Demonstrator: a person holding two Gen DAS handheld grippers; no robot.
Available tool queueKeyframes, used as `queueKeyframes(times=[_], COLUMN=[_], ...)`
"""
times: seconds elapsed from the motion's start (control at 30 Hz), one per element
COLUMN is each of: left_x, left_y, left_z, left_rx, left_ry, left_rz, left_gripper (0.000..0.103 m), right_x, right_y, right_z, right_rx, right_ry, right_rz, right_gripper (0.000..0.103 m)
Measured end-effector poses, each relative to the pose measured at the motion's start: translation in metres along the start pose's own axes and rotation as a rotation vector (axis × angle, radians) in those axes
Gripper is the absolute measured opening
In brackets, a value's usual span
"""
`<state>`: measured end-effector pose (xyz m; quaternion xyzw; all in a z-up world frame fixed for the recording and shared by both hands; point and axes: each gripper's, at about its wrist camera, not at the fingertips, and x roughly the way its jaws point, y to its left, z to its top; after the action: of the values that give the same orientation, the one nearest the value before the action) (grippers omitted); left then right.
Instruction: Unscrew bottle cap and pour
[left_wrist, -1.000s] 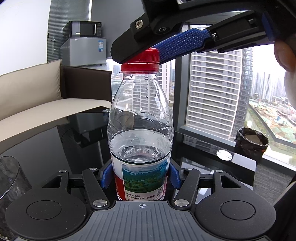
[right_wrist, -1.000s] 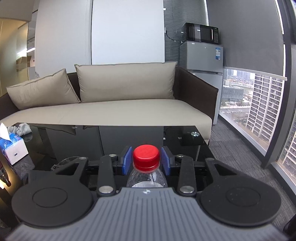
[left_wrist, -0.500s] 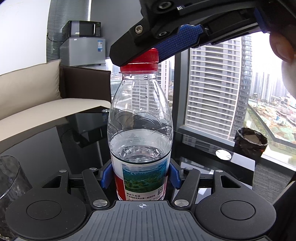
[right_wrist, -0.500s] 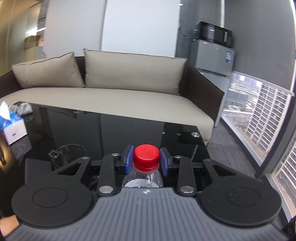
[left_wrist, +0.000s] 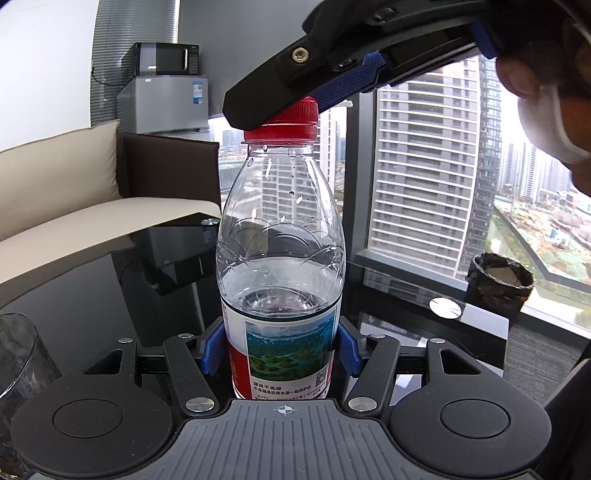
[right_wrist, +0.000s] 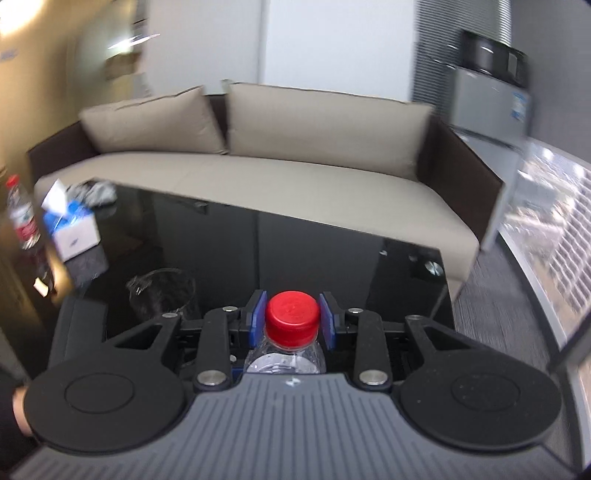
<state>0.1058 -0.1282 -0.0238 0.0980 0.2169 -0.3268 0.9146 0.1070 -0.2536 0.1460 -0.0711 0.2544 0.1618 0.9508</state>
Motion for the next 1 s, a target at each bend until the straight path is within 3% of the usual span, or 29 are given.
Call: queueKeyframes(times=[0.13,0.3,0.4,0.73,1.0], left_x=[0.0,-0.001,-0.001,-0.001,0.001], left_y=[0.0,0.001,0.002,0.0,0.0], left_z=[-0.001,-0.001,-0.001,0.0,0.0], left_rx=[0.0,-0.007,-0.011,-0.004,-0.007], left_ry=[0.0,0.002,0.004,0.004,0.005], left_rz=[0.002,-0.001,-0.003,-0.002,-0.007], left_gripper=[0.056,0.056,0.056,0.057,0.057], right_x=[-0.001,0.0,0.002,0.001,0.004], right_y=[0.017,0.028,0.033,0.007,-0.019], right_z=[-0.004,-0.005,-0.011,-0.023,-0.015], right_rx=[0.048,0.079,0.036,-0.082,-0.218], right_ry=[-0.024,-0.043,-0.062,-0.13,-0.116], right_rz=[-0.109,-0.162,-0.163,0.006,0.162], right_gripper=[0.032,0.033,0.033,0.032,0.032])
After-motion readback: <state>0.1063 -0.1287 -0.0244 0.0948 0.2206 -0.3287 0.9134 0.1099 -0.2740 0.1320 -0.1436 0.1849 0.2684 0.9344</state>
